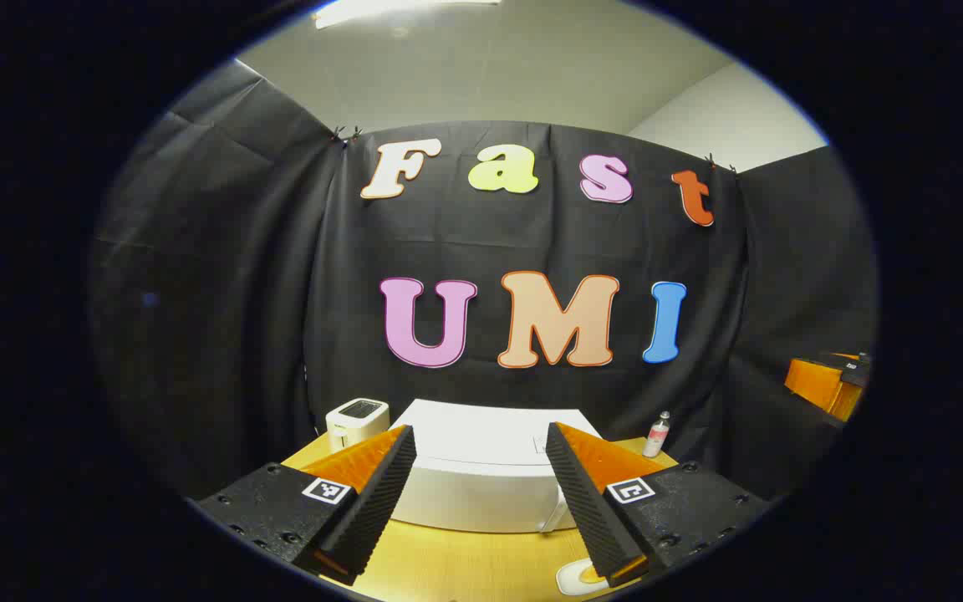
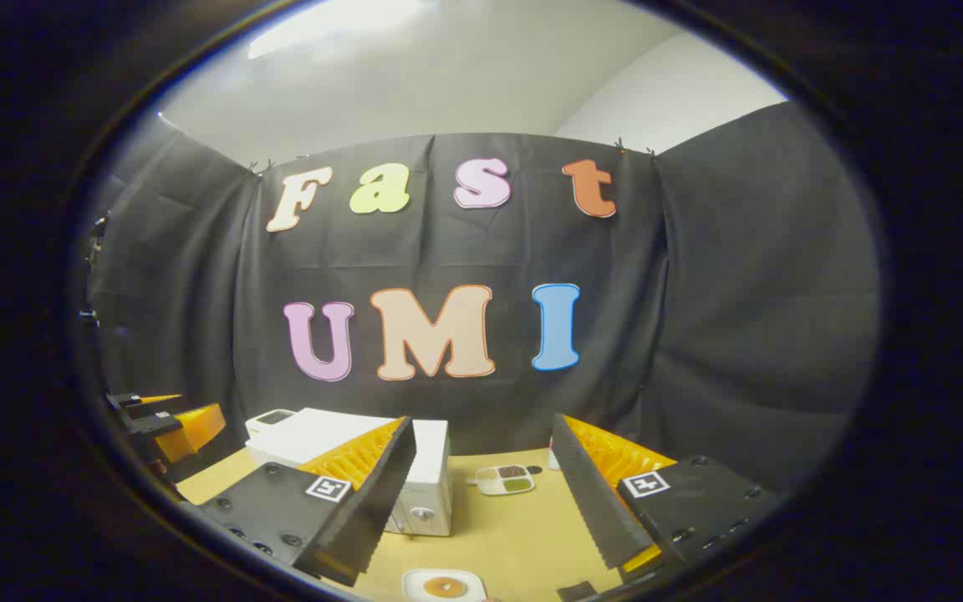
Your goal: Open the microwave oven with the left hand, put the food in, and close the microwave oven.
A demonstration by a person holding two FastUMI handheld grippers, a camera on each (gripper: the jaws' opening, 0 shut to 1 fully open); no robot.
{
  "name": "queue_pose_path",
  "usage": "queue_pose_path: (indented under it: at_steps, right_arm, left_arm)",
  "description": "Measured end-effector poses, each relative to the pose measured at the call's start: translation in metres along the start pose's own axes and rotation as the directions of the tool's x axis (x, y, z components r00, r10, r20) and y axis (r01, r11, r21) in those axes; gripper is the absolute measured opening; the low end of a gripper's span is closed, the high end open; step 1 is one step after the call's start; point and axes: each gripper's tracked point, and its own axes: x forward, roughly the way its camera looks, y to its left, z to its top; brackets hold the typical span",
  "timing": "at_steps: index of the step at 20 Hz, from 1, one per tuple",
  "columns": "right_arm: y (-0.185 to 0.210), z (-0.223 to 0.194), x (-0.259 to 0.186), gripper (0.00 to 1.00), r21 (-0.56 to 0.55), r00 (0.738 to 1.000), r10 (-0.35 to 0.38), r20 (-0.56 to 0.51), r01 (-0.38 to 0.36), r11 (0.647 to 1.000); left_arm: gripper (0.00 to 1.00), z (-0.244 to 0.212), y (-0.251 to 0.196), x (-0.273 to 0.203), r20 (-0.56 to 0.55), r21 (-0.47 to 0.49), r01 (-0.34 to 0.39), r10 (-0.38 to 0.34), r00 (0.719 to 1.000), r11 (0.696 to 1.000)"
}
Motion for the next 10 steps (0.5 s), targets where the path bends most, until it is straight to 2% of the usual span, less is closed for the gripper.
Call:
queue_pose_path:
  at_steps: [6, 7, 8, 10]
  right_arm:
    - [-0.001, -0.001, -0.005, 0.96, 0.01, 0.999, -0.033, -0.01, 0.033, 0.999]
    - [-0.002, 0.0, -0.004, 0.96, 0.014, 0.999, -0.038, -0.008, 0.038, 0.999]
    - [-0.004, 0.0, -0.005, 0.96, 0.014, 0.999, -0.045, -0.005, 0.045, 0.999]
    - [-0.012, 0.0, -0.006, 0.96, 0.012, 0.998, -0.067, -0.004, 0.067, 0.998]
  left_arm:
    - [0.95, -0.005, 0.001, 0.012, -0.007, -0.001, 0.032, -0.032, 0.999, 0.999]
    - [0.92, -0.008, 0.001, 0.013, -0.011, 0.002, 0.04, -0.039, 0.999, 0.999]
    - [0.95, -0.01, -0.002, 0.014, -0.02, 0.001, 0.051, -0.051, 0.998, 0.999]
    - [0.95, -0.014, -0.011, 0.019, -0.035, -0.009, 0.075, -0.076, 0.997, 0.997]
